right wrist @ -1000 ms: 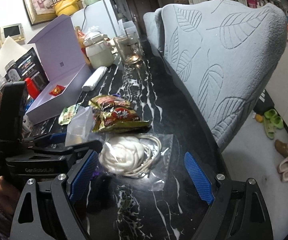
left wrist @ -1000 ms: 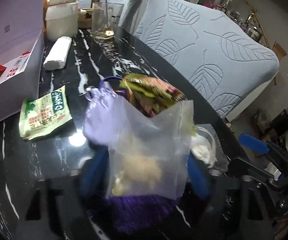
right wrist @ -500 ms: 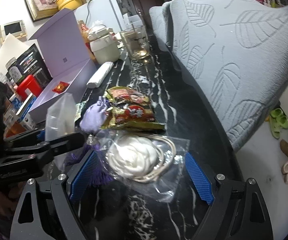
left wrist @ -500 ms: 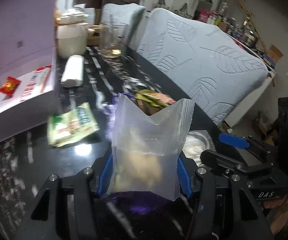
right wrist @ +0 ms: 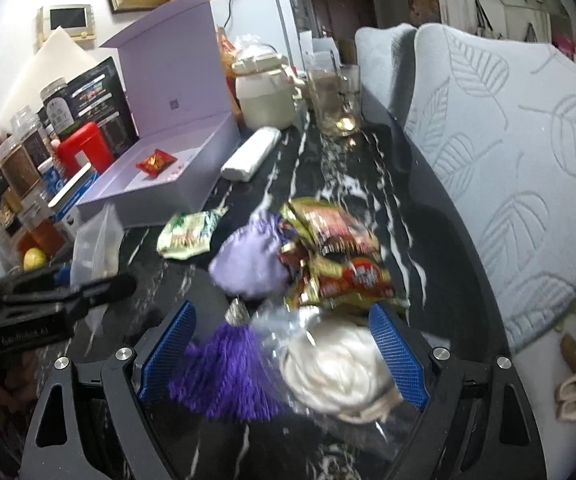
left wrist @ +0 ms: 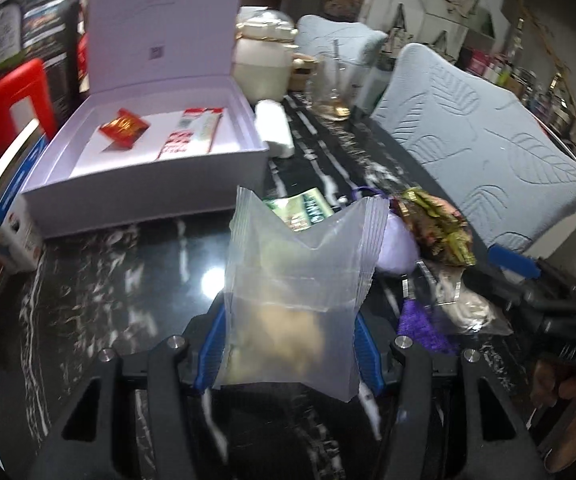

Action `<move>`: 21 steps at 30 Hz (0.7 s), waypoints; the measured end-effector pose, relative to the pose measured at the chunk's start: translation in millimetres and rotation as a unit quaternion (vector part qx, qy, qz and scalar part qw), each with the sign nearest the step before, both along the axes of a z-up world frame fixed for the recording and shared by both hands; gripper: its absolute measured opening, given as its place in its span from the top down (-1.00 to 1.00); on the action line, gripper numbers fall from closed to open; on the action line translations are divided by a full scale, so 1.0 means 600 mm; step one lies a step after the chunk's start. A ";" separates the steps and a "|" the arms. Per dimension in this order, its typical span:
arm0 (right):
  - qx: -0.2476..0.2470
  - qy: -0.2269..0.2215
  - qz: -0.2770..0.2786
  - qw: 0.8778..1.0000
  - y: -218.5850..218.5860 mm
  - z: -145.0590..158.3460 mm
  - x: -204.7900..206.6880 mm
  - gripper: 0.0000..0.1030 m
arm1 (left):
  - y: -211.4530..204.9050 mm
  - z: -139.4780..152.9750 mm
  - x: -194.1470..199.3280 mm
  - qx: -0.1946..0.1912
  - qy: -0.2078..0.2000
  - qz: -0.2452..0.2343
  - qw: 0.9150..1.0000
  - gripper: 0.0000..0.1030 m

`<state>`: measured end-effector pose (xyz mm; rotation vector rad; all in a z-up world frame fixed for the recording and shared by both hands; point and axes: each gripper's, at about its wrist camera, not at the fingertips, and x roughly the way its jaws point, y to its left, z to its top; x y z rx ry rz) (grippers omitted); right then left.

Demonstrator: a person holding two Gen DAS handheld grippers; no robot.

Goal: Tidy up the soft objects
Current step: 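Lift the clear bag with the left tool while the right tool reaches the gold snack bag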

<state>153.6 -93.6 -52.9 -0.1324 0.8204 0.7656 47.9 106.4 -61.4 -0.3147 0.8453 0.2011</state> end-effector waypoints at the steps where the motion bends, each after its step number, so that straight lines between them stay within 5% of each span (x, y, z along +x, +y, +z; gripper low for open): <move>1: 0.002 -0.001 -0.003 1.000 0.002 0.001 0.004 -0.73 | 0.004 -0.004 -0.001 -0.006 0.003 0.001 1.000 -0.09; 13: -0.025 -0.014 -0.041 0.999 0.011 -0.006 0.060 -0.73 | 0.013 -0.041 0.036 -0.021 0.030 0.000 0.999 -0.09; 21: -0.026 0.022 -0.044 0.998 0.017 -0.032 0.109 -0.73 | 0.018 -0.047 0.047 -0.005 0.028 0.003 1.000 -0.09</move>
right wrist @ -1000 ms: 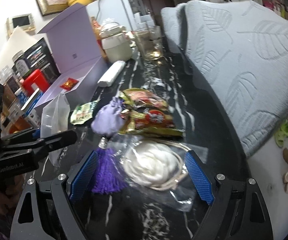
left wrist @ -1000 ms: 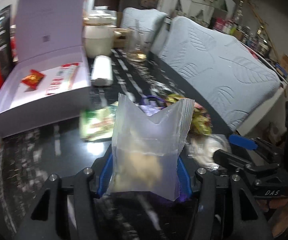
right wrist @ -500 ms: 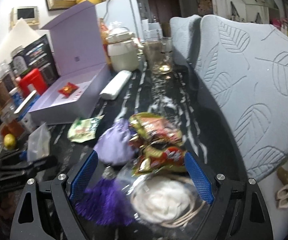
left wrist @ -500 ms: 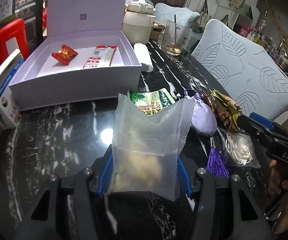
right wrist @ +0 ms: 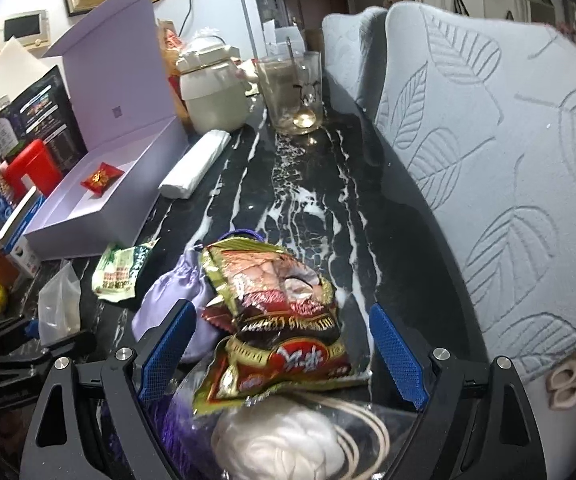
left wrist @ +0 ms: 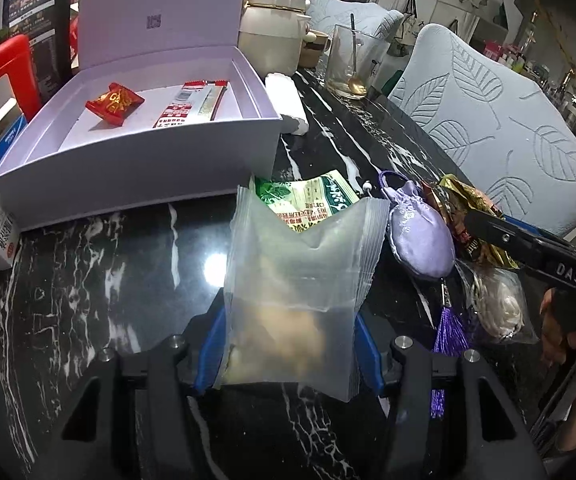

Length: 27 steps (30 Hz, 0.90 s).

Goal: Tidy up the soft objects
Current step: 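Lift the clear bag with the left tool while the right tool reaches the gold snack bag, then carry the clear bag with the left tool while the right tool lifts the gold snack bag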

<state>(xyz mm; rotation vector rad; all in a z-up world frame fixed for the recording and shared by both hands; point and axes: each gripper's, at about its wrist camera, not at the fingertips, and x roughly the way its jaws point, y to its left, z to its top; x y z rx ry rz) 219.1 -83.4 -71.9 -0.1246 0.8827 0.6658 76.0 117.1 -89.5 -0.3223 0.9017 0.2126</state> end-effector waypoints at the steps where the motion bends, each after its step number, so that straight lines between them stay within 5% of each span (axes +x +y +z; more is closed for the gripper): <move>1: 0.001 0.005 0.000 1.000 0.002 -0.002 0.005 -0.73 | 0.001 0.000 0.000 -0.003 0.001 0.002 1.000 -0.09; 8: -0.001 0.029 0.000 1.000 0.007 -0.023 0.026 -0.68 | 0.002 -0.001 -0.001 0.004 0.002 0.010 1.000 -0.09; 12: 0.005 0.032 0.017 0.999 0.010 -0.025 0.025 -0.17 | 0.003 -0.001 -0.005 0.005 0.001 0.015 1.000 -0.09; 15: 0.005 0.028 0.021 0.999 0.010 -0.023 0.023 -0.05 | 0.003 -0.001 -0.011 0.007 0.002 0.019 1.000 -0.09; 27: 0.027 0.001 0.017 0.999 -0.020 0.019 -0.025 -0.02 | -0.015 0.024 -0.053 -0.003 -0.015 0.006 1.000 -0.09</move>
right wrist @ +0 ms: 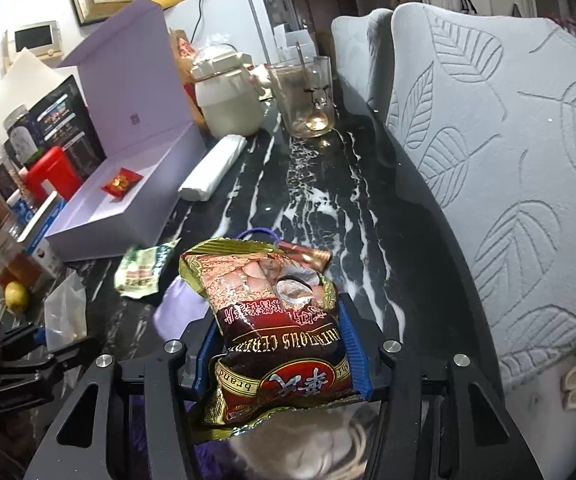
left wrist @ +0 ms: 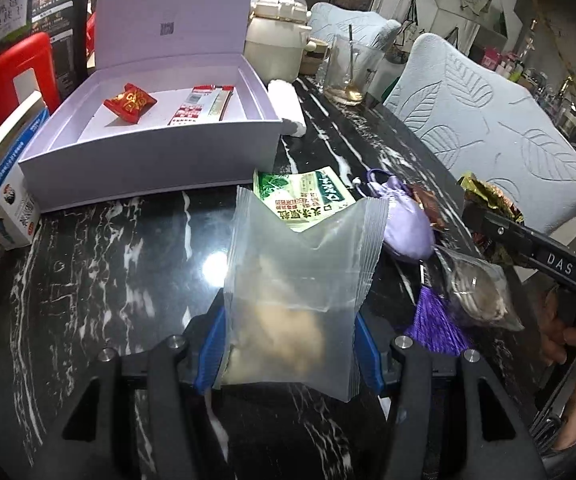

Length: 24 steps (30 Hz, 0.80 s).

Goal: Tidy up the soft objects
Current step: 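Carry the clear bag with the left tool while the right tool lifts the gold snack bag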

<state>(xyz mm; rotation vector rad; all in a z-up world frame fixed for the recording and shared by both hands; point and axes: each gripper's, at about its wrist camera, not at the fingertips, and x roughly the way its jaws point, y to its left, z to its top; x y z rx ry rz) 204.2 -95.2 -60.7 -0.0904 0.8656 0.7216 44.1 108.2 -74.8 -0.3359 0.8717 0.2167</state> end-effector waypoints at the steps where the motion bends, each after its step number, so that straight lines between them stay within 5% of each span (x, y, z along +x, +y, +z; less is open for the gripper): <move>1: 0.000 -0.001 0.001 1.000 -0.001 0.002 -0.005 -0.02 | -0.001 0.003 -0.005 0.000 -0.002 0.000 1.000 -0.09; 24: 0.039 0.004 0.034 0.999 0.031 0.025 -0.209 -0.02 | 0.033 0.066 -0.193 0.034 -0.046 0.012 0.998 -0.09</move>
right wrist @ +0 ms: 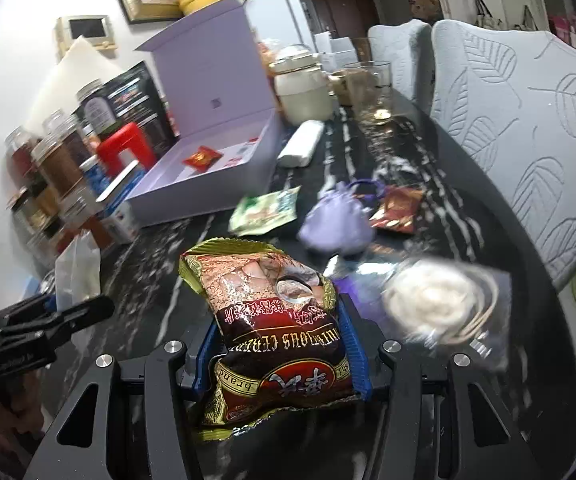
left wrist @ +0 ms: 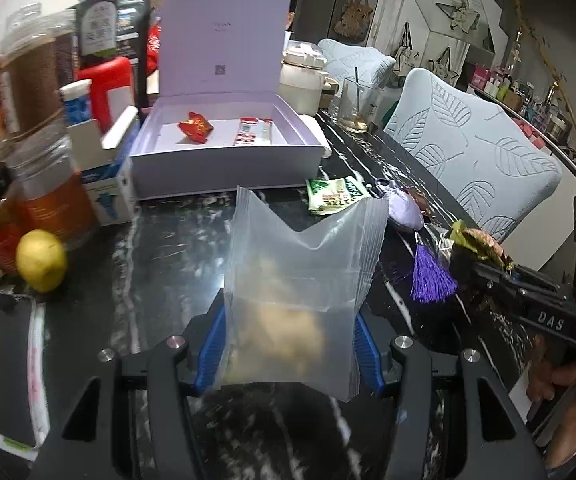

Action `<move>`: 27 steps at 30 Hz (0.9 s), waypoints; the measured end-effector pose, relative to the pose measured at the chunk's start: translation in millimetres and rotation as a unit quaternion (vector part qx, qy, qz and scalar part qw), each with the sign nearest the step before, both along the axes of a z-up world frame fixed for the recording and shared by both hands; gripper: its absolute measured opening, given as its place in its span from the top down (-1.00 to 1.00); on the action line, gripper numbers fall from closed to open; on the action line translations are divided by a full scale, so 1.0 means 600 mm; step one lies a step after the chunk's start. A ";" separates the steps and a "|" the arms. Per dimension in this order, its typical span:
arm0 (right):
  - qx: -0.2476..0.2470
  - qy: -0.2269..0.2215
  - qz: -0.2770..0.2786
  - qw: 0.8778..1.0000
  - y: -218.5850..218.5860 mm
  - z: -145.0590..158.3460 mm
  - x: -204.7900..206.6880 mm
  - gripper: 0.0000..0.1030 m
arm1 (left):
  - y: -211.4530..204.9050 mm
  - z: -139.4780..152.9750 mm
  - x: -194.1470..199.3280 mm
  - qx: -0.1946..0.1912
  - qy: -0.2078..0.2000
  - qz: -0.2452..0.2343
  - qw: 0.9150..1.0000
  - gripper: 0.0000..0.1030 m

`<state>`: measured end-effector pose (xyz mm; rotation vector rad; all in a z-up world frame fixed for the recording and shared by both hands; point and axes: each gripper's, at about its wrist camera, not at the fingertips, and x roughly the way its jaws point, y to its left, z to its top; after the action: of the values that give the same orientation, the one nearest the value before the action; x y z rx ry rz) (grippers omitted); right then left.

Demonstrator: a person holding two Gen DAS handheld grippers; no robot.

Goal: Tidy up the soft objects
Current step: 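Carry the clear bag with the left tool while the right tool lifts the gold snack bag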

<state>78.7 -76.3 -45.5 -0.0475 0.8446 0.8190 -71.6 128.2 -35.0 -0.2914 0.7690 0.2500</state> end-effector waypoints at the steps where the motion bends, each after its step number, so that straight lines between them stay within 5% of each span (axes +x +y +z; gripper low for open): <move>1: 0.001 0.000 0.003 1.000 0.004 0.001 -0.012 -0.02 | 0.002 0.003 -0.008 0.001 -0.002 0.004 1.000 -0.09; 14: 0.011 0.000 0.054 0.999 0.034 0.014 -0.114 -0.02 | 0.005 0.042 -0.067 0.025 -0.033 0.017 0.999 -0.09; 27: 0.009 -0.003 0.086 0.996 0.089 0.027 -0.107 -0.02 | 0.039 0.076 -0.037 0.034 -0.056 0.009 0.998 -0.09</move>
<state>14.3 -23.2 -29.2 -0.1088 0.8354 0.9874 -93.8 151.4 10.7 -0.2462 0.6462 0.2744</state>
